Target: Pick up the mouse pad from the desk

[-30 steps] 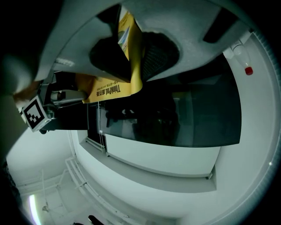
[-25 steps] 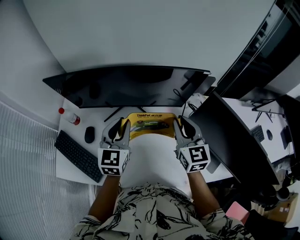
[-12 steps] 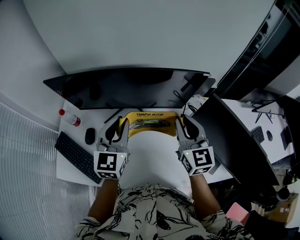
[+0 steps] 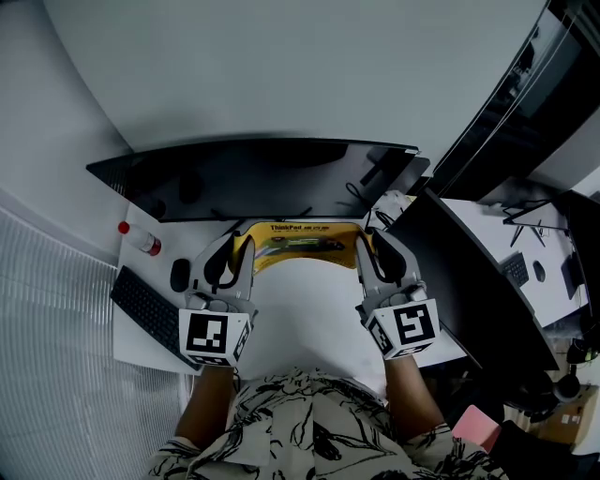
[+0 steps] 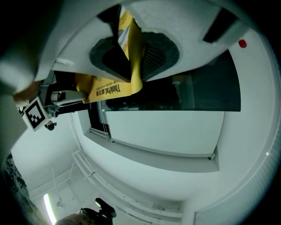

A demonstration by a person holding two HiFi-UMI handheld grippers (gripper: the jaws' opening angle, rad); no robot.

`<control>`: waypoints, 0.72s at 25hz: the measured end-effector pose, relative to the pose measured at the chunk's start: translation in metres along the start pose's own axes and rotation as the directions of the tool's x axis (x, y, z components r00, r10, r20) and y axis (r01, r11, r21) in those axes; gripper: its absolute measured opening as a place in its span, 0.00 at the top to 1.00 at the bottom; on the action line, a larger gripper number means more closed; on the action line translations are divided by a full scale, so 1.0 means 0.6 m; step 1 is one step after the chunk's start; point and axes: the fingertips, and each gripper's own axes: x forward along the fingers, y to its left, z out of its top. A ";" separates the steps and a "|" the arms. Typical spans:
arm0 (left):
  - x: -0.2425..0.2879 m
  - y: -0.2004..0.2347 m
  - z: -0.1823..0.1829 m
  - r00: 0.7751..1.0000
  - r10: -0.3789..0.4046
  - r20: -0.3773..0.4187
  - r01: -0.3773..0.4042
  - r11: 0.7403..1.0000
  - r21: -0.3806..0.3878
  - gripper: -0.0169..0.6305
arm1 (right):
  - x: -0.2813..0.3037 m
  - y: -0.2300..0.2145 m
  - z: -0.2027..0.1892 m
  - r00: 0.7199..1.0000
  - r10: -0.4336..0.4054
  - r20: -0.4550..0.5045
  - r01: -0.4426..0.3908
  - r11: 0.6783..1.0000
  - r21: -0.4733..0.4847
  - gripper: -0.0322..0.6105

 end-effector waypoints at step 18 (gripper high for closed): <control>-0.012 -0.006 0.055 0.998 -0.011 0.065 0.009 0.999 0.045 0.85 | -0.017 0.000 0.061 0.997 -0.001 0.073 0.003 1.000 -0.018 0.83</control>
